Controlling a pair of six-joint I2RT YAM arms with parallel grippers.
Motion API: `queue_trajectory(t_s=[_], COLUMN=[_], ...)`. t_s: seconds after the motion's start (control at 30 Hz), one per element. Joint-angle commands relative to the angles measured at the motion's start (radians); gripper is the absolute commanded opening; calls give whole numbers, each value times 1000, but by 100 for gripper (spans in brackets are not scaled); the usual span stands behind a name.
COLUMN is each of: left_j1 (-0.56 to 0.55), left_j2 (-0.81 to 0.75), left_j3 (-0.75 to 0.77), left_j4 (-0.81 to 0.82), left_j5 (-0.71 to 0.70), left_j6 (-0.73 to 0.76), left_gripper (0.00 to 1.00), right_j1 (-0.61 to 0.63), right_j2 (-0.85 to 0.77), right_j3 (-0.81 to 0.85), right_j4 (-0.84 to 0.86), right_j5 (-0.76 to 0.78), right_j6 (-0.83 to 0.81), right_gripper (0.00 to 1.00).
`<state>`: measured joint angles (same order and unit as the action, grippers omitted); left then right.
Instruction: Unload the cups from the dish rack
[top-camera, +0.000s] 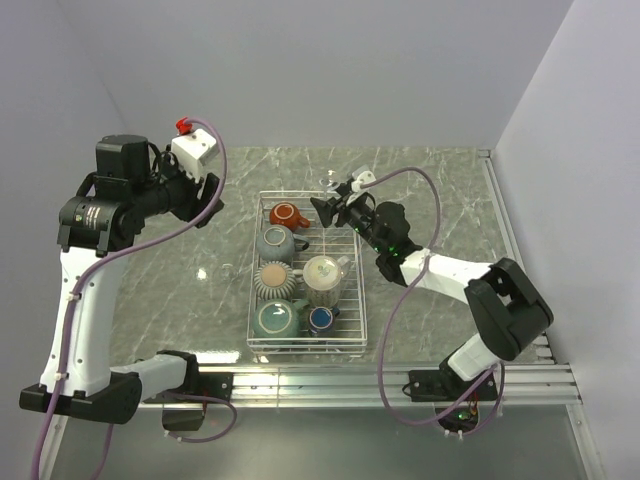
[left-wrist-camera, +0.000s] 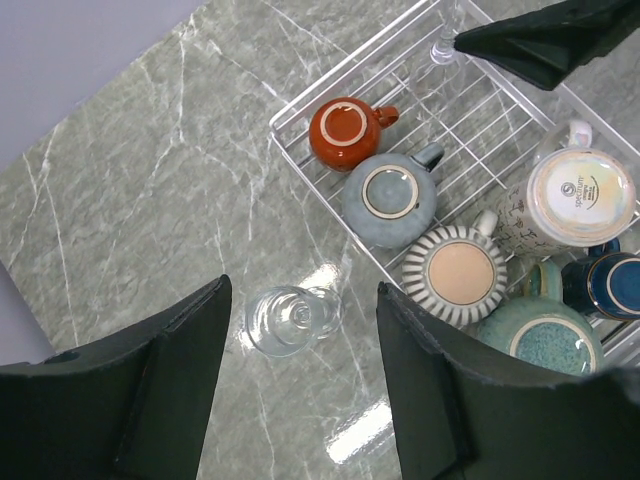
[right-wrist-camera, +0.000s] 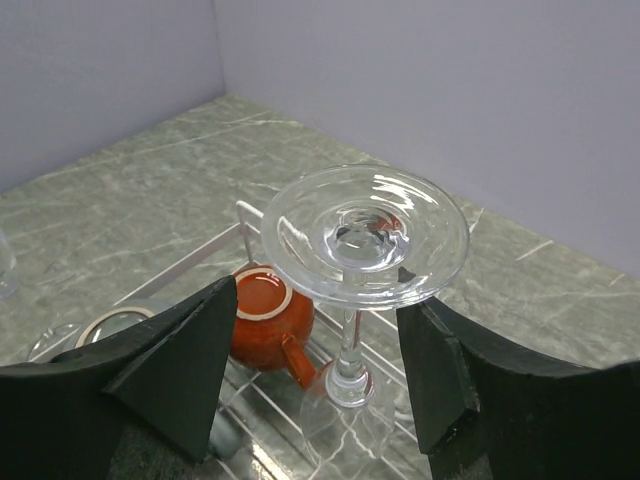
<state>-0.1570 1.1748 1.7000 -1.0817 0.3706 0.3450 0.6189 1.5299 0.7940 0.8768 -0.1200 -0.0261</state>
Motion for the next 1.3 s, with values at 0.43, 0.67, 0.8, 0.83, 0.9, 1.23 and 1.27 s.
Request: queue_trajectory(t_s=[0.43,0.67,0.8,0.83,0.9,1.23,1.27], left_j1=[-4,-4,-4,-4,-4,-4,-4], left_j2=[-4,-1,-9,-9,-9,-15,-15], left_j3=[55,64,53,53,55,49,49], left_j4=[17,20,23,23,22,25,25], left_j5=[54,53,53,56,60,57,57], left_j6=[-1,5,6,6,8,11,9], left_gripper=[65,65,65,65,65,65,65], right_j1=[-13,-21,-25,-25,-33,-36,-36], right_j2=[137,157,168,174,184,176,165], right_j3=[34,48,60,63,63,83,83], right_j4=[310,309,297,298,310,266,261], right_j5=[56,37,33,34,26,-20,-24], right_j6=[20,18,9,6,2,-37,-38], right_gripper=[50,41,40,40,39,14,10])
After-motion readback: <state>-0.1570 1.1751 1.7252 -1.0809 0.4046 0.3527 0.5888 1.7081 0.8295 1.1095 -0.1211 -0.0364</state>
